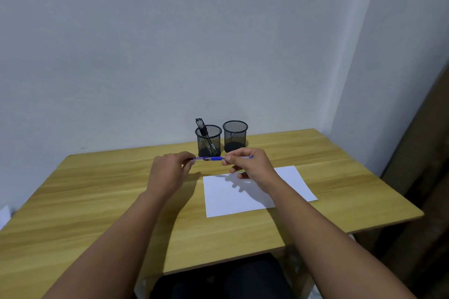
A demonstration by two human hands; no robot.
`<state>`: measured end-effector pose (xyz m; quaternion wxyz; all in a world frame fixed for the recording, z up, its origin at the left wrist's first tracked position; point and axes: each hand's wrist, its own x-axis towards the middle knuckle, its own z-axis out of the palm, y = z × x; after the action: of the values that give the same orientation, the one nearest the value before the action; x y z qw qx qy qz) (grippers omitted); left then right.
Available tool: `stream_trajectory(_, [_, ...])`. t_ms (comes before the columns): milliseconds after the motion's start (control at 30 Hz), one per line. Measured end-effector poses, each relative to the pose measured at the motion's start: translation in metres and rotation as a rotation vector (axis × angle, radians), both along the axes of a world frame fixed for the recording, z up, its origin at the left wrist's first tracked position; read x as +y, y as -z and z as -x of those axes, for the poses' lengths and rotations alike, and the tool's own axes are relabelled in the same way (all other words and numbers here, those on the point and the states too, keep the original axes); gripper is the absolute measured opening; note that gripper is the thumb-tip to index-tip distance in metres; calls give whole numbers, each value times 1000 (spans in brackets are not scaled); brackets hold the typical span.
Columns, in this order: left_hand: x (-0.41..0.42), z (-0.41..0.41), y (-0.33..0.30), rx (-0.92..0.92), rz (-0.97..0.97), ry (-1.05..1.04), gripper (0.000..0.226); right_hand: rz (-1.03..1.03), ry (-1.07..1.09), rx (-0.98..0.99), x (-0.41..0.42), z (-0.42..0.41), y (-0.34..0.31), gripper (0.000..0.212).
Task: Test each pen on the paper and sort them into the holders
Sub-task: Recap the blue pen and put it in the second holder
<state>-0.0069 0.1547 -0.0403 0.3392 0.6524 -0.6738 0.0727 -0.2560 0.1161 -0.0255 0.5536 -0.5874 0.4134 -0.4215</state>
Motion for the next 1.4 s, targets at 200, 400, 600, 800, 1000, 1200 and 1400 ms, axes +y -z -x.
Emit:
stream_trajectory(200, [3, 19, -11, 189, -91, 92, 12, 18, -2, 15, 7, 6, -7, 13])
stream_trajectory(400, [5, 45, -34, 877, -82, 178, 13, -55, -114, 169, 16, 12, -15, 15])
stream_trajectory(600, [2, 71, -36, 990, -89, 137, 15, -18, -39, 101, 19, 14, -7, 9])
stream_trajectory(800, [2, 91, -40, 1009, -97, 146, 18, 5, -17, 108, 18, 25, -6, 10])
stream_trajectory(1000, [-3, 95, -50, 912, -146, 236, 23, 7, 7, 191, 5, 38, -15, 7])
stream_trajectory(1200, [-48, 89, -61, 427, -131, 240, 47, 187, 180, 188, -45, 44, -54, 12])
stream_trajectory(1400, [-117, 83, -55, -249, -145, 85, 67, 238, 256, 107, -109, 27, -80, 10])
